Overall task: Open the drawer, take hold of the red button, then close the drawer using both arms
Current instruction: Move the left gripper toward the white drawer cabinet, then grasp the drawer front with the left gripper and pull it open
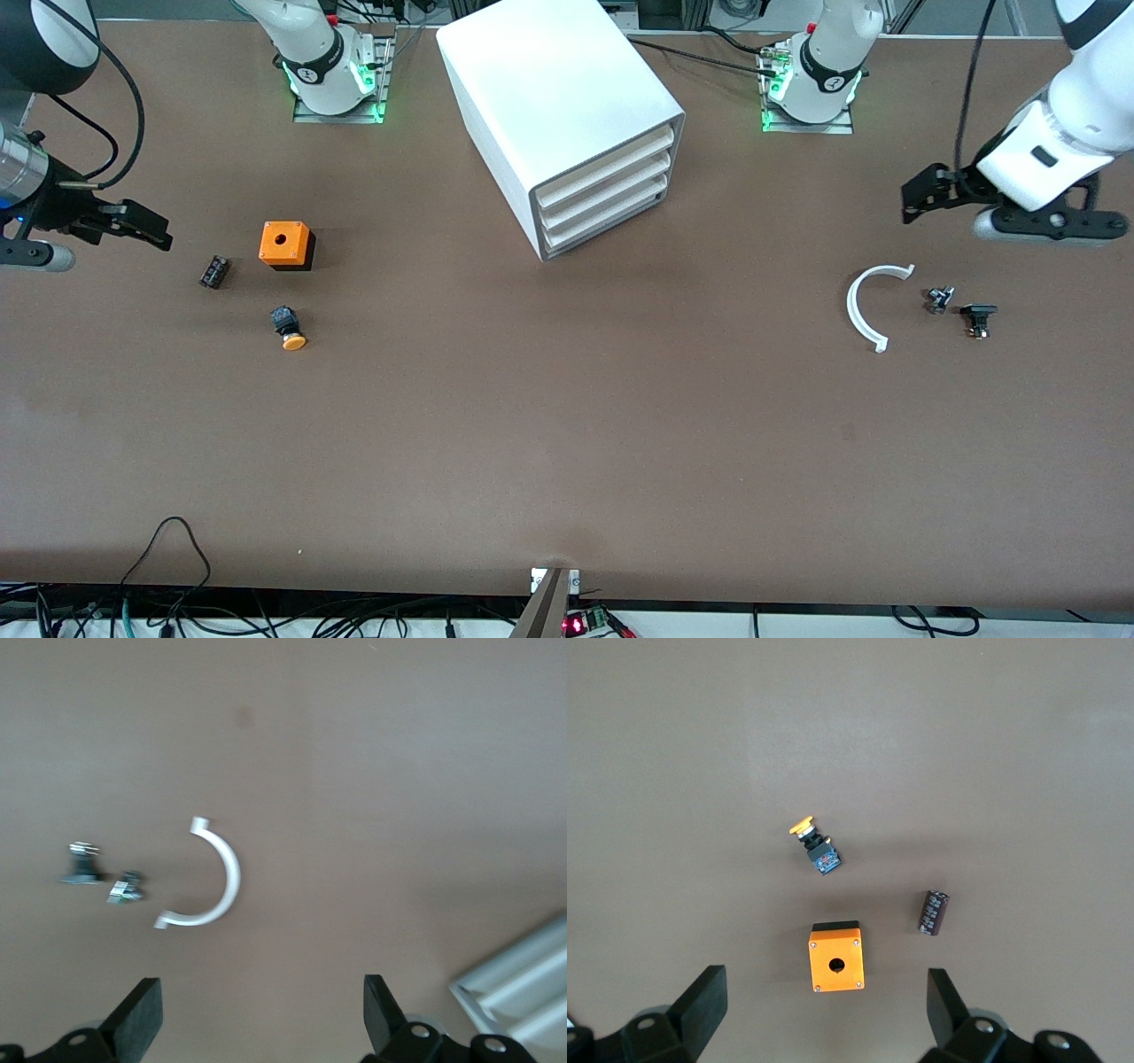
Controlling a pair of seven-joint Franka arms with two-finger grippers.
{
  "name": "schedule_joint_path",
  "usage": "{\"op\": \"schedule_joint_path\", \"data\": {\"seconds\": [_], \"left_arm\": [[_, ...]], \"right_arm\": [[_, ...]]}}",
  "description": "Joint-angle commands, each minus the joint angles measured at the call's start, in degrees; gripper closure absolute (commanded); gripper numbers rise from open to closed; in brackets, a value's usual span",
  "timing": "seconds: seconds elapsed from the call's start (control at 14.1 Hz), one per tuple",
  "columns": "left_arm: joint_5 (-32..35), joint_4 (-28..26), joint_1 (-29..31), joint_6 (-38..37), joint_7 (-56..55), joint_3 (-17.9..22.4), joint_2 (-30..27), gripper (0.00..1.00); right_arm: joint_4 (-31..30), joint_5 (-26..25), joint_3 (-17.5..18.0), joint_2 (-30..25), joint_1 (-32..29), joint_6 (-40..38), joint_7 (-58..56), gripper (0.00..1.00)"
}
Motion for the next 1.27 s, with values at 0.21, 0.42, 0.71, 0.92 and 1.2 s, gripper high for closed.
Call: {"op": "schedule_joint_path", "data": {"seconds": [0.21,0.42,0.71,0.92,1.2], "left_arm": [[-18.37,-4.98,0.05,1.42,1.29,-0.50,8.95,0.00],[-22.34,-6.03,-2.57,1.51,1.46,-2.44,16.33,0.00],[-26.29,-5.94,-9.25,3.71,1.64,-2.52,24.17,0.00],[-30.76,-6.29,-11.02,3.62,1.55,-3.93,26.37,0.00],[-38.33,-10.68,-11.02,3.53,8.29,-6.47,26.47,0.00]], "right_arm": [[1.43,1.10,0.34,0.48,0.75,-0.71,-0.49,0.00],[1.43,4.34,0.25,0.48,1.19,-2.20,-0.40,0.00],[1.43,4.18,0.34,0.48,1.63,-2.47,-1.63,0.00],[1.43,4.17,1.04,0.39,1.63,-2.47,-1.63,0.00],[1.52,4.17,1.04,0.39,1.54,-2.47,-1.02,0.00]]}}
